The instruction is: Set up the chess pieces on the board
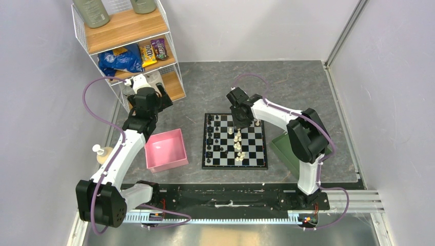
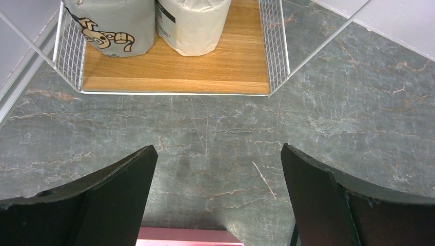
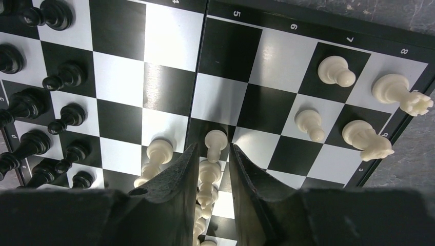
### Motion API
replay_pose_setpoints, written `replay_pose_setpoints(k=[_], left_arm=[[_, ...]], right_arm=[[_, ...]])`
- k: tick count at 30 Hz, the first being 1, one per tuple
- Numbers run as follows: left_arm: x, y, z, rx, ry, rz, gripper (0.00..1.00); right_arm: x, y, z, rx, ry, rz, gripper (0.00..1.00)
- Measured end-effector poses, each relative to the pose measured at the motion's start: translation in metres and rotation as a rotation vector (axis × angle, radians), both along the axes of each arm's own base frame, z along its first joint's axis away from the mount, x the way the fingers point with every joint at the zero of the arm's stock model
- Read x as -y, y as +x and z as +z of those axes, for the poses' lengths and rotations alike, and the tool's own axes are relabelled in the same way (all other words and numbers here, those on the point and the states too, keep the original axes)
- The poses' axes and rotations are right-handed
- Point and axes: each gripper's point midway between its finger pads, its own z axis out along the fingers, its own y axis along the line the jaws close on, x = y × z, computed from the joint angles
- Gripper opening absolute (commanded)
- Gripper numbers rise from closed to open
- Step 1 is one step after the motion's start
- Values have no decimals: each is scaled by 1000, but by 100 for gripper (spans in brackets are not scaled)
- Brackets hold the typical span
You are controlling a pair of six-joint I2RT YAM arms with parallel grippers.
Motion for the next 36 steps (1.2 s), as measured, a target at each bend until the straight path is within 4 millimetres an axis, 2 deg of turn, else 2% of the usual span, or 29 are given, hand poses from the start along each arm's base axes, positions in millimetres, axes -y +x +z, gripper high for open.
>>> replay_pose_setpoints(k=[8,12,20,24,31,36], left_arm=[[0,0,0,0,0,0,100],[0,0,-1,-1,0,0,100],[0,0,-1,-2,0,0,100],[0,0,-1,-2,1,1,100],[0,0,-1,-2,0,0,100],[0,0,-1,-2,0,0,100]], right_arm=[[-2,5,4,16,2,-3,17],[0,7,4,24,-8,-5,12],[4,9,5,39,-28,-14,12],[7,12,11,60,-32,-24,13],[23,13,30,98,-20,-58,13],[34,7,28,90,-30,-74,14]])
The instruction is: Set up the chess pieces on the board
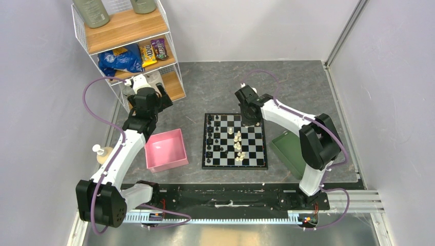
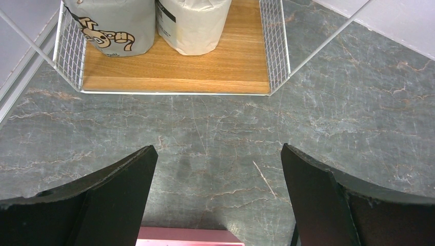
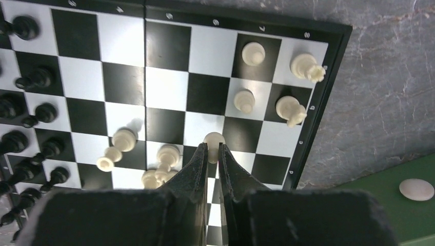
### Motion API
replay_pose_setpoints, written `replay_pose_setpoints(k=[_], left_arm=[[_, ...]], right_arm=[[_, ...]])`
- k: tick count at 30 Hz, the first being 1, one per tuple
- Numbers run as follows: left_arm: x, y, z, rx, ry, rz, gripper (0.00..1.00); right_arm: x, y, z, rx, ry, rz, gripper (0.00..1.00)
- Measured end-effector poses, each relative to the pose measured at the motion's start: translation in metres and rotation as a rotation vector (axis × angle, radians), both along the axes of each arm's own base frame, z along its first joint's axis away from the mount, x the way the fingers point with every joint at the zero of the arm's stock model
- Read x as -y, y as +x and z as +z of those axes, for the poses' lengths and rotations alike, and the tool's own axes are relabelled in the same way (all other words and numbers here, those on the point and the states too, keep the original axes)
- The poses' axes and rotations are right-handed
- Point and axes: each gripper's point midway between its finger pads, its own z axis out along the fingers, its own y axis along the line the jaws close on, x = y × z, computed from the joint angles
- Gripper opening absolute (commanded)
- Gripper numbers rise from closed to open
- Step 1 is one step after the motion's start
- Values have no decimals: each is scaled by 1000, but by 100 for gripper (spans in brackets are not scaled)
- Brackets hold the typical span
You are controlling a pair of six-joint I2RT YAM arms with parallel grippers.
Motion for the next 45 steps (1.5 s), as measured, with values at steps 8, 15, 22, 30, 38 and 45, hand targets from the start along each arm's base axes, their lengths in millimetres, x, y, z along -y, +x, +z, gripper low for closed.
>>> replay_pose_setpoints(k=[8,15,22,30,38,45], left_arm=[[0,0,0,0,0,0,100],[0,0,0,0,0,0,100],[0,0,-1,-2,0,0,100],[0,0,-1,-2,0,0,100],[0,0,-1,-2,0,0,100],[0,0,-2,-3,0,0,100]], right_arm=[[17,-11,-14,-42,-23,-24,14],[25,-6,-14,-40,-21,-48,16],[24,-5,-14,-40,-10,-48,17],[22,-7,-23,-65,-8,-42,20],[23,-7,-24,-66,-13,-44,32],[22,-10,-25,-78,-5,-39,41]])
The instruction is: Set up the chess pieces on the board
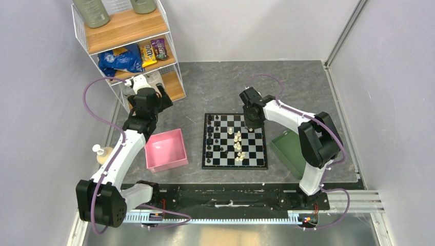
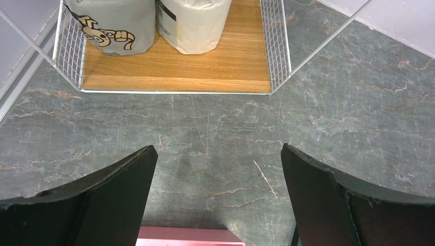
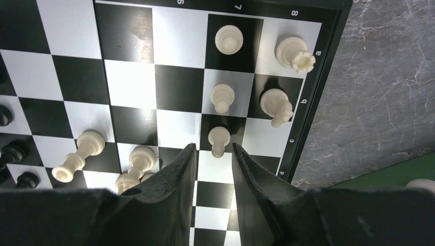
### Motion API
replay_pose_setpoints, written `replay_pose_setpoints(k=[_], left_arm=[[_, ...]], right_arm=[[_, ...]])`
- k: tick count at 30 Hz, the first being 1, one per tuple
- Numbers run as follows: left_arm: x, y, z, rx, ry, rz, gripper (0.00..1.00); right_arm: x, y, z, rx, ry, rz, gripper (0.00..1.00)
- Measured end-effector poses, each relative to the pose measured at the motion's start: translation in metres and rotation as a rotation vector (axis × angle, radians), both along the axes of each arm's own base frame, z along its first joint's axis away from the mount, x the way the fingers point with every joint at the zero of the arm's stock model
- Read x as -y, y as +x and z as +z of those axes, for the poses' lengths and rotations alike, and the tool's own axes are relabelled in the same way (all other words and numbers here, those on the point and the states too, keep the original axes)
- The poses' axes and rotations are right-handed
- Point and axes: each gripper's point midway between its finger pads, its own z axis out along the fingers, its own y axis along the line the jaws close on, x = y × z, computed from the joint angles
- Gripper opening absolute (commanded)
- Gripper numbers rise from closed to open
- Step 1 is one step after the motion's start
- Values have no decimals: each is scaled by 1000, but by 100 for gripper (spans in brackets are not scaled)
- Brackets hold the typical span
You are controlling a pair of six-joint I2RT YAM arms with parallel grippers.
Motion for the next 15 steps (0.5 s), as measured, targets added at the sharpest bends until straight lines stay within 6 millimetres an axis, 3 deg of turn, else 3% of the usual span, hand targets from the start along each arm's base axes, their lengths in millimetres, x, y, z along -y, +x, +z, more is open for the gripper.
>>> replay_pose_setpoints(k=[4,11,15], left_arm=[[0,0,0,0,0,0,100],[1,0,0,1,-2,-3,100],[1,1,1,7,-3,-3,100]], right_arm=[[-3,-2,9,3,24,8,45],[-25,8,59,99,127,42,49],[-45,3,63,99,153,90,50]])
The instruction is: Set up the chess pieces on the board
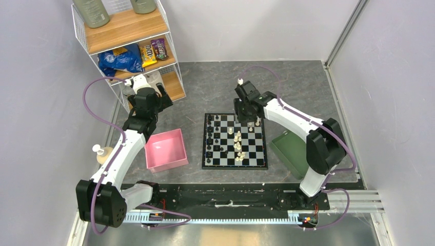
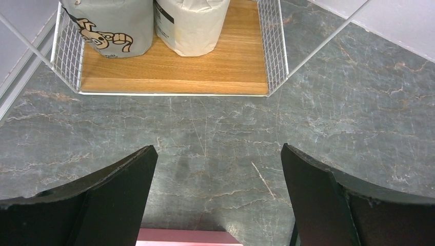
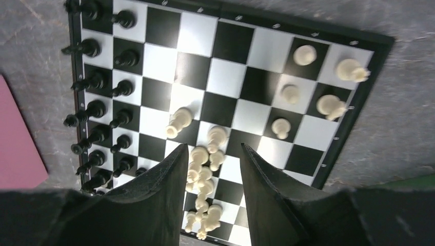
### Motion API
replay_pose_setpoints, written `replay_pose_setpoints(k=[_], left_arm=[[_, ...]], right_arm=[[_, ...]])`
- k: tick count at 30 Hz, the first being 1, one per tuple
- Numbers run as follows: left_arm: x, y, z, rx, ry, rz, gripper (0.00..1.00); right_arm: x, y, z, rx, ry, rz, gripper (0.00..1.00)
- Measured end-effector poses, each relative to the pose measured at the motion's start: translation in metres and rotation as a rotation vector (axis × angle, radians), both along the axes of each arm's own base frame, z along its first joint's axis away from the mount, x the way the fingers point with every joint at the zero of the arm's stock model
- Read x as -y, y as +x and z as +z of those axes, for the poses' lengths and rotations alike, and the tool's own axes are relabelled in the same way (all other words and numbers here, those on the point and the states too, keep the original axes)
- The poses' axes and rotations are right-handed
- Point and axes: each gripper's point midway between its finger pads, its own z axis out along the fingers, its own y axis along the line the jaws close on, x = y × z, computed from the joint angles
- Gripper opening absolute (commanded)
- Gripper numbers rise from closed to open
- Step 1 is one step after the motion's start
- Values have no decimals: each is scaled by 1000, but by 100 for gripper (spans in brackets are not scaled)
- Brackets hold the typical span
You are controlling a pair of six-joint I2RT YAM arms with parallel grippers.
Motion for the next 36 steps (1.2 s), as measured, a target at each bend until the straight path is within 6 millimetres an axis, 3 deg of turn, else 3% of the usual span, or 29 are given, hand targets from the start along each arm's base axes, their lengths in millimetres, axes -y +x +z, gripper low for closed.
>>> replay_pose_setpoints(k=[9,16,36], left_arm=[[0,1,1,4,-1,0,100],[0,1,-1,1,-1,-1,100],[0,1,-1,1,0,0,100]], right_arm=[[-25,-21,-20,-55,-21,63,48],[-23,-21,-23,-54,-33,35,40],[-16,-25,-49,-115,-93,7,33]])
